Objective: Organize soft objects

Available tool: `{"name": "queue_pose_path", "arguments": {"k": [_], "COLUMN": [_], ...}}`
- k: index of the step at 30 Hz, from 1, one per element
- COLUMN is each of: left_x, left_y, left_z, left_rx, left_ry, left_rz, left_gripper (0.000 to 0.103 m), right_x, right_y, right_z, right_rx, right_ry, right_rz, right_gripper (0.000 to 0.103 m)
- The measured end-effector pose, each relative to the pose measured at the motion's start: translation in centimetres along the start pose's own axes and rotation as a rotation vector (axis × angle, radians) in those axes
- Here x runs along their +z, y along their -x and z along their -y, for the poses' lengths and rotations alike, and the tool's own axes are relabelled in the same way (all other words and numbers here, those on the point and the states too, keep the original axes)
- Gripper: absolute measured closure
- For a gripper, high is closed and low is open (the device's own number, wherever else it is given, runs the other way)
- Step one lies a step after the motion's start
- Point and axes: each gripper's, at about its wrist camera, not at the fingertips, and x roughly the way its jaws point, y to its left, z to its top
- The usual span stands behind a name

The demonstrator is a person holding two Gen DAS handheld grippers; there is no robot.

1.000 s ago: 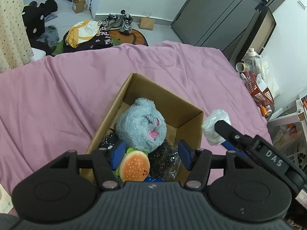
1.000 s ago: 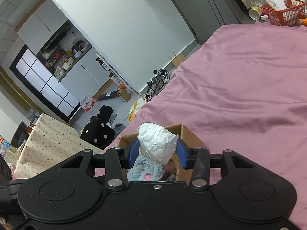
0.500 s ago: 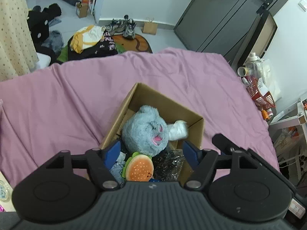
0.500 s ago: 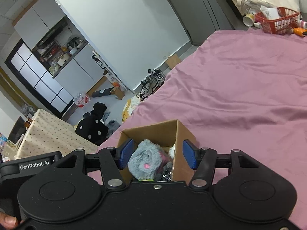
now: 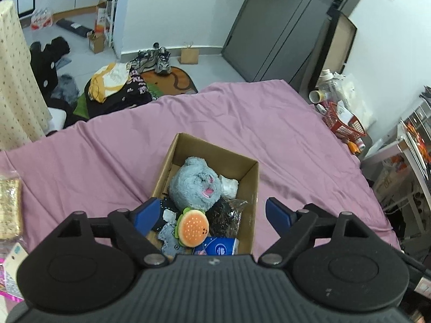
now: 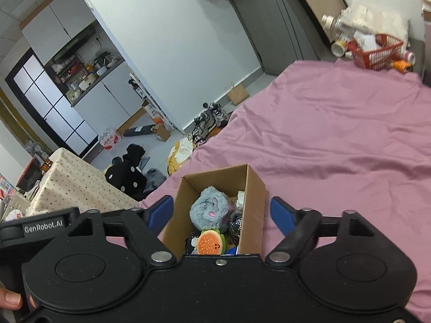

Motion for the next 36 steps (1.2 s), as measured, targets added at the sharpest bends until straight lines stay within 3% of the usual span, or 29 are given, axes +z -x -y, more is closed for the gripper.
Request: {"name": "queue_pose_path", "arguments": {"k": [4,8,14,26,36], "left_x": [-0.6,-1.5,-2.9,-4.8,-7.1], "left_y": [1.9,3.6,6.0,11.2,14.7], "left_z": [0.3,0.7,1.0,0.7,1.1], "left_rx": [-0.007,-0.014,-0.013,-0.013,-0.03], "left_ry": [-0.034,-0.08,-0.146,-0.196,-0.265], "left_rz": [0.013,0.019,0.032,0.105,0.133], "left_gripper": [0.013,0.008,0.001,0.001,0.001], "right_x": [0.0,-0.2,-0.7,-2.3,-4.3], "right_y": [2.5,4.5,7.2,12.3,15.7], "right_z": [-0.4,-0.8,-1.2,-2.7,-4.5], "right_rx": [-0.002,-0.012,-0.027,-0.038,-0.104], "right_ry": [0.007,0.02,0.025,0.089,0.158], "right_rz": [0.026,0.043,0.057,0.084,0.114], "right_gripper": [0.007,0.0,0.0,0.0,0.0]}}
